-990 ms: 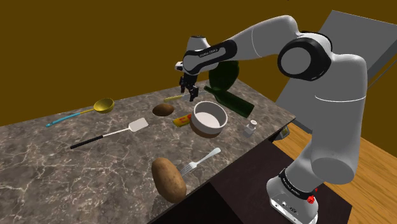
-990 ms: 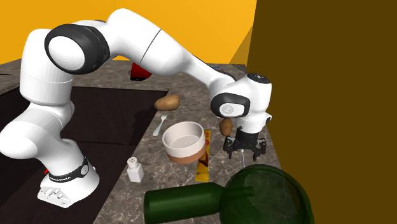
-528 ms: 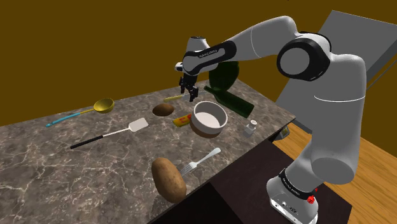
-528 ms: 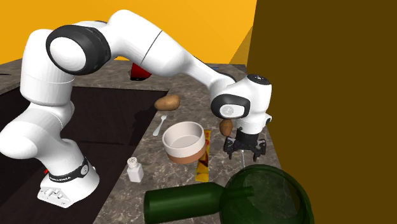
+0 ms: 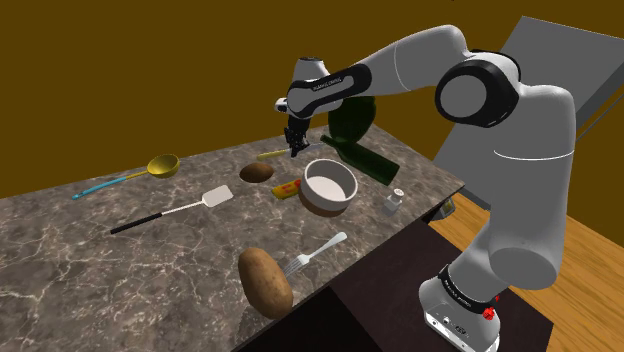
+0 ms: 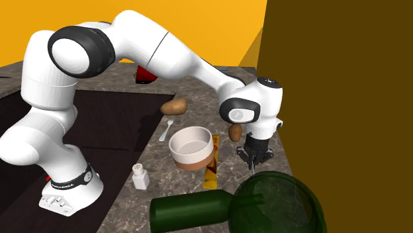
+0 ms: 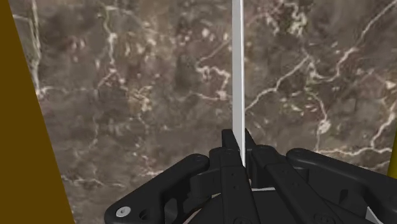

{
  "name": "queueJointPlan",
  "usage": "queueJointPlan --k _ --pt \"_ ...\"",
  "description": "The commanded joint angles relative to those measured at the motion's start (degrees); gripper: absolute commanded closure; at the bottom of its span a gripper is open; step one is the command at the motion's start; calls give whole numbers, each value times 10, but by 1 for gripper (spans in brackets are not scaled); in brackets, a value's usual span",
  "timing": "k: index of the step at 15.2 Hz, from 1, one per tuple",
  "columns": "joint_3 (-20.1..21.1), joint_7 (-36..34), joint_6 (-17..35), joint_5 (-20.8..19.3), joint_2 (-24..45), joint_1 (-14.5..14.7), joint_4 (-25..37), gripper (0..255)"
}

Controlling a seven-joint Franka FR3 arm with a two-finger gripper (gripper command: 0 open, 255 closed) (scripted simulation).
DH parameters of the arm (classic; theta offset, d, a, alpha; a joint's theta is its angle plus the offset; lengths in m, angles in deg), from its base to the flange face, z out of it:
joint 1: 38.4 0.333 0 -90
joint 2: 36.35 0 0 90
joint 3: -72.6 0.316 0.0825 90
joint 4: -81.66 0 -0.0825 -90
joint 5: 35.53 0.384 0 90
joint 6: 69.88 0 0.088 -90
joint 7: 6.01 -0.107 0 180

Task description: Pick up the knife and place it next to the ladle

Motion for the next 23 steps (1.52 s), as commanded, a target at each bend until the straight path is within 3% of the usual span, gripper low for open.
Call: queueJointPlan --k 1,23 --pt "0 0 0 0 0 0 0 255" --pt "-5 -8 -132 -10 -66 2 66 255"
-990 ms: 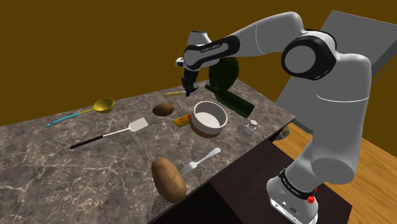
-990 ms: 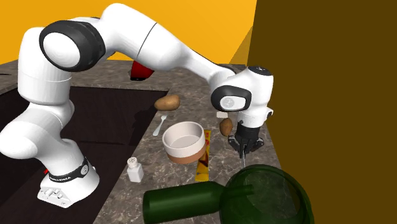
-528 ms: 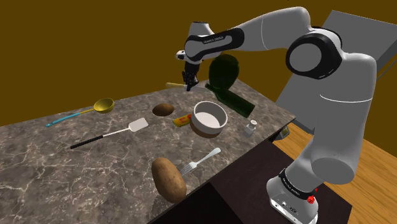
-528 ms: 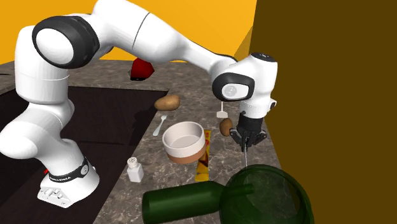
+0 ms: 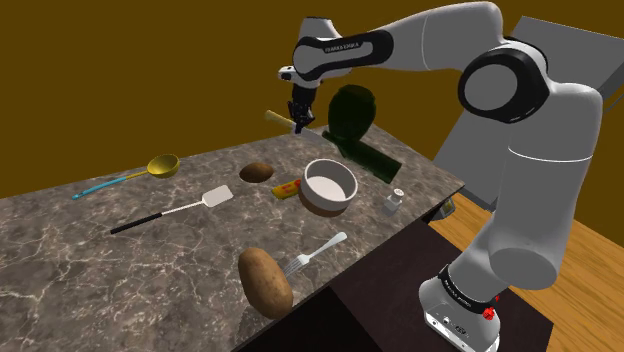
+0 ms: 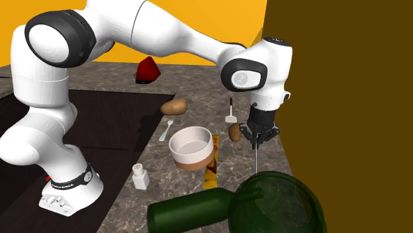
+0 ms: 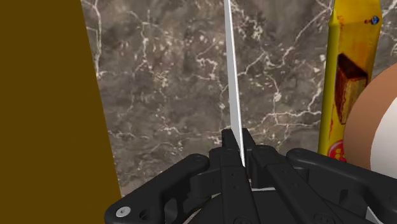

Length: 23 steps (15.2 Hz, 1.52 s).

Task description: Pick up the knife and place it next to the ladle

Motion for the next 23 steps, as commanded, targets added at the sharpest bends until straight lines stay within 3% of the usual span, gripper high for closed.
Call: queueJointPlan --k 1,3,8,15,20,23 --pt "0 -1 -15 -1 -2 0 13 255" --pt "-1 -2 -25 -1 -5 0 20 255" --pt "16 -59 -43 -6 30 38 75 255" --pt "34 -133 -87 -13 107 91 198 255" --pt "43 -183 -145 -18 195 127 345 255" --pt "48 -211 -216 -20 291 148 513 255"
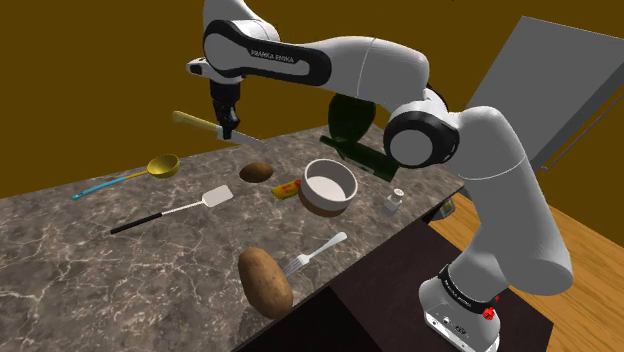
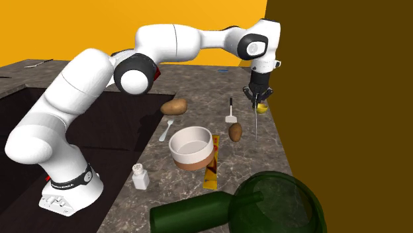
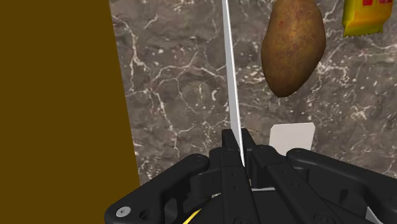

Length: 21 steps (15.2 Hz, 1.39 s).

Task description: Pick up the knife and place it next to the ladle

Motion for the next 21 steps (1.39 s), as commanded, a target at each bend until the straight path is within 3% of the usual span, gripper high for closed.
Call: queueJointPlan --k 1,9,21 --pt "1 -10 -12 -1 28 8 39 255" --pt "1 -8 64 0 10 9 -54 255" --pt "1 -6 149 0 25 10 -125 255"
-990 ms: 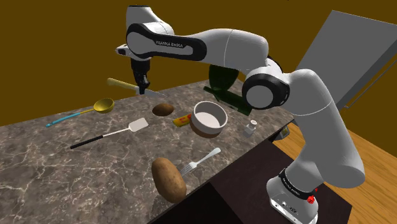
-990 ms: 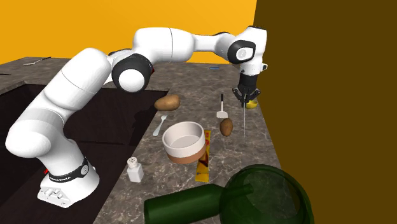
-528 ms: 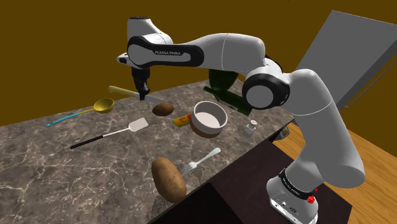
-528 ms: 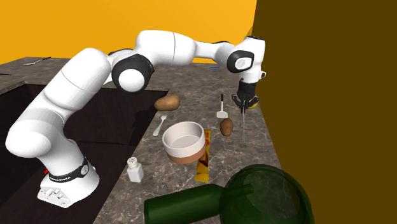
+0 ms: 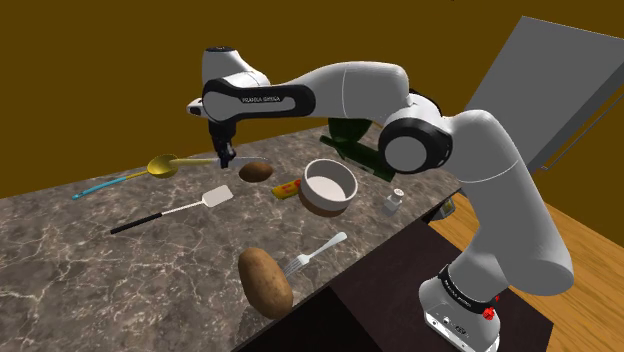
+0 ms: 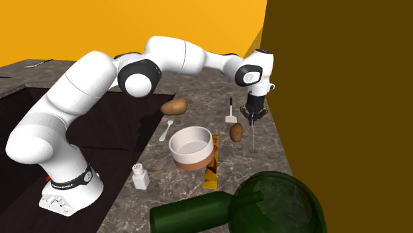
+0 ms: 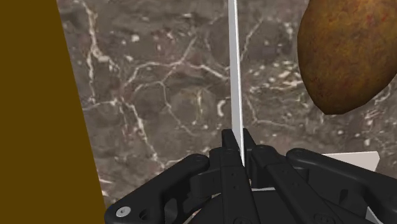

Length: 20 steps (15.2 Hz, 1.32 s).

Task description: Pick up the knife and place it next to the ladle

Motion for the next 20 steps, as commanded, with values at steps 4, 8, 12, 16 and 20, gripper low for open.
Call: queueJointPlan --k 4,8,12,16,20 --pt "0 0 10 0 2 0 -8 255" --pt "0 0 10 0 2 0 -8 255" --pt "0 0 10 0 2 0 -8 0" --pt "0 -1 -21 0 -9 0 12 0" --pt "0 -1 -51 -1 -15 -1 36 0"
